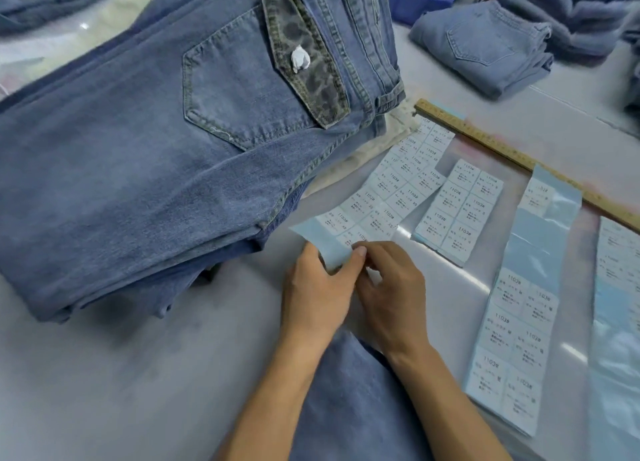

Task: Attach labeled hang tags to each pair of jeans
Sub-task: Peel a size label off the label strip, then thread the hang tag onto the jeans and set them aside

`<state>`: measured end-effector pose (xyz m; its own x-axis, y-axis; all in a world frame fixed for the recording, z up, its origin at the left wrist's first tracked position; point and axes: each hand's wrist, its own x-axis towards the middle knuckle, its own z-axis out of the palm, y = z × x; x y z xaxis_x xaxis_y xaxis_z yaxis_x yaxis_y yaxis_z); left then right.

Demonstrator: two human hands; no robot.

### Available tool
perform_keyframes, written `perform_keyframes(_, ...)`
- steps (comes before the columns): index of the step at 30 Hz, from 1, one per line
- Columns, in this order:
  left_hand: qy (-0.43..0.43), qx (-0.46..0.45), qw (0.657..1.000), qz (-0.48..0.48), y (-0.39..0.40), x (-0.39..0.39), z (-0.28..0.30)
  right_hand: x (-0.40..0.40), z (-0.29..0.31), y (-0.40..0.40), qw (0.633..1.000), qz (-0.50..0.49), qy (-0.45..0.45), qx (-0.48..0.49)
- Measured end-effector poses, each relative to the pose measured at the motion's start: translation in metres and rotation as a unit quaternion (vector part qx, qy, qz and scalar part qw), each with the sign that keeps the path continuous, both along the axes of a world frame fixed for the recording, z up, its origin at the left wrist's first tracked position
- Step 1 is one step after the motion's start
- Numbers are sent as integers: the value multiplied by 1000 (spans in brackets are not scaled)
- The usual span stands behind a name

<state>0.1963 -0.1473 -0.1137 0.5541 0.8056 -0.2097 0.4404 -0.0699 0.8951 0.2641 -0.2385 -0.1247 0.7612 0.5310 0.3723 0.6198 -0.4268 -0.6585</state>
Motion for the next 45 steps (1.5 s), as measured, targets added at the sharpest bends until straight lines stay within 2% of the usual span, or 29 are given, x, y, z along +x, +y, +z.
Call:
perform_keyframes(2,-34,-44,997,57,-16,13,0,-2,-1,1,1000,-18,-21,-9)
perform_keyframes(4,-76,-37,988,125,-29,18,-4,-2,-4,4,999,-19,-34,-6)
perform_keyframes(8,-141,-32,969,201,-31,14,-20,1,-12,4,998,51,1,32)
perform_keyframes(12,-179,-68,968,164,-29,12,-24,9,-12,-3,990,20,106,89)
perform_keyframes(16,-241,-137,942,191,-27,13,-29,16,-7,-1,985,48,129,103)
perform_keyframes(18,-250,-141,940,185,-27,13,-28,19,-6,-2,984,57,137,94)
perform_keyframes(21,-248,-145,944,164,-29,13,-27,25,-3,-3,973,57,199,101)
perform_keyframes(26,-236,-126,952,148,-28,14,-27,35,2,-7,933,96,319,136)
perform_keyframes(31,-274,-149,939,148,-27,16,-24,42,5,-12,918,130,352,124)
perform_keyframes(36,-278,-159,933,163,-29,15,-13,44,1,-10,933,110,325,108)
perform_keyframes(38,-272,-84,937,202,-32,12,-1,43,0,-7,945,93,298,101)
perform_keyframes(40,-256,118,926,252,-30,5,10,41,0,-5,955,92,268,86)
perform_keyframes(41,-244,226,912,241,-30,0,16,40,-1,-4,961,91,251,72)
perform_keyframes(43,-158,424,885,113,-34,-4,23,37,-3,-3,969,93,224,49)
perform_keyframes(44,-96,494,863,47,-37,-6,22,35,-3,-3,973,101,204,35)
perform_keyframes(45,-43,525,850,-12,-36,-7,18,33,-3,-2,977,111,181,16)
